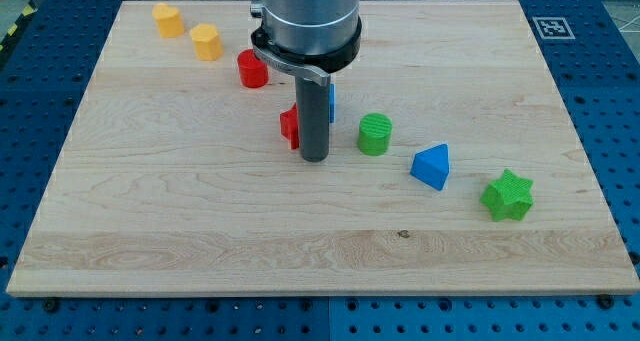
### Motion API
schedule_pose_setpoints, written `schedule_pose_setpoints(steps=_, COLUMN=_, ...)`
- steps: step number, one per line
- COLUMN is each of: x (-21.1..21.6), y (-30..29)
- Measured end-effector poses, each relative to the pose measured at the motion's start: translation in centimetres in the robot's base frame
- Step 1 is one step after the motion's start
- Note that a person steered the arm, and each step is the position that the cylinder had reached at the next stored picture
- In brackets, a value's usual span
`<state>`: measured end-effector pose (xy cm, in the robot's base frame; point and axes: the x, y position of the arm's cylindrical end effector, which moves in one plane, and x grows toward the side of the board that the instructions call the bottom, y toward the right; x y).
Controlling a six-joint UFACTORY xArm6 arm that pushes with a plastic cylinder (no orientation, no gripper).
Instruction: Nudge the green circle up a bit
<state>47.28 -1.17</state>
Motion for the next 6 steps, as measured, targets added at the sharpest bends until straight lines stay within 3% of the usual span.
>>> schedule_pose_setpoints(steps=4, x=0.1, y=0.9)
schedule_pose_setpoints(steps=6, x=2.4, y=5.2)
